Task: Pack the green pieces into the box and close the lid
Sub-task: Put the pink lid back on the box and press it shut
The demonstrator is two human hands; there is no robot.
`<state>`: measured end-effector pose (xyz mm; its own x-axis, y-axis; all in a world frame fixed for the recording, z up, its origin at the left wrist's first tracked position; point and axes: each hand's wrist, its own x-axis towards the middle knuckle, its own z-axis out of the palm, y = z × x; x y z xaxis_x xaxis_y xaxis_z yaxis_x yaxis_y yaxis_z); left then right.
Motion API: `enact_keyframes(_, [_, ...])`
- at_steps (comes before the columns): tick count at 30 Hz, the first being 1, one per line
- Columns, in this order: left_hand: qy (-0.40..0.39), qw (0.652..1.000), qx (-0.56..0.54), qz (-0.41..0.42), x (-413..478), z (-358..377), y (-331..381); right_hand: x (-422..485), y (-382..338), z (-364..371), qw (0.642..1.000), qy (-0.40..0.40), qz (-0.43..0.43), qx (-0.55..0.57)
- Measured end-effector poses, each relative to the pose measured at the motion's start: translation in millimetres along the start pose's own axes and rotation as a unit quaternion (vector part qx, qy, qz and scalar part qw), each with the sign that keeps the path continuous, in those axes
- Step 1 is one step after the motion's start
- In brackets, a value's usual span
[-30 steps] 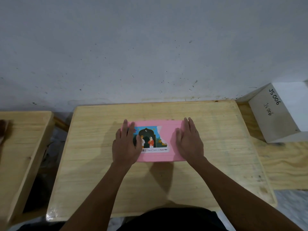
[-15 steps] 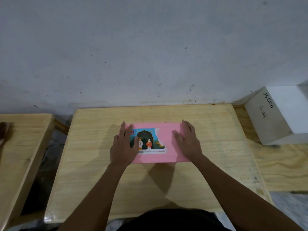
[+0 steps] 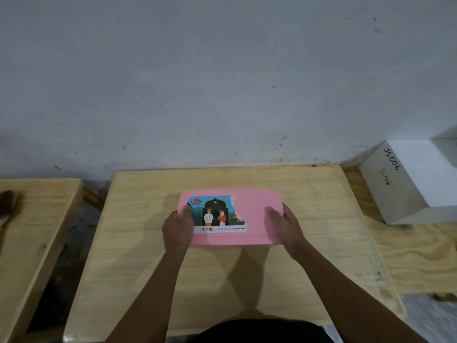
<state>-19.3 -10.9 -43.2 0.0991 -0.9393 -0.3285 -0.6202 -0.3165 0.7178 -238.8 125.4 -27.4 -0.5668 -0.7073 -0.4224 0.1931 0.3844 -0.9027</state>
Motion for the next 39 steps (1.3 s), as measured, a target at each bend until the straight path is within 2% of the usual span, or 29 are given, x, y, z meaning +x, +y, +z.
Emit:
enact_keyframes(6, [-0.011,1.000,-0.016,0.016,23,9,31,33,-27,-2,1.000,0.006,0.017,0.012])
enact_keyframes(12, [-0.055,0.998,-0.023,0.006,64,27,62,78,-49,-6,0.999,-0.013,0.021,0.037])
enact_keyframes(21, [-0.037,0.998,-0.017,0.040,85,40,66,116,-50,3,1.000,-0.006,0.018,0.001])
enact_keyframes(29, [-0.054,0.996,-0.022,0.066,86,39,64,116,-50,6,0.998,0.020,-0.028,-0.056])
enact_keyframes(33, [-0.093,0.994,0.003,0.054,100,39,63,122,-49,7,0.988,0.029,-0.041,-0.146])
enact_keyframes(35, [-0.110,0.993,0.026,0.032,103,34,69,123,-55,9,0.986,0.034,-0.018,-0.163])
enact_keyframes(37, [-0.097,0.993,0.040,0.047,101,26,79,119,-66,10,0.982,0.028,0.001,-0.187])
enact_keyframes(39, [-0.047,0.990,0.070,0.109,96,12,91,116,-80,9,0.972,0.024,-0.010,-0.233])
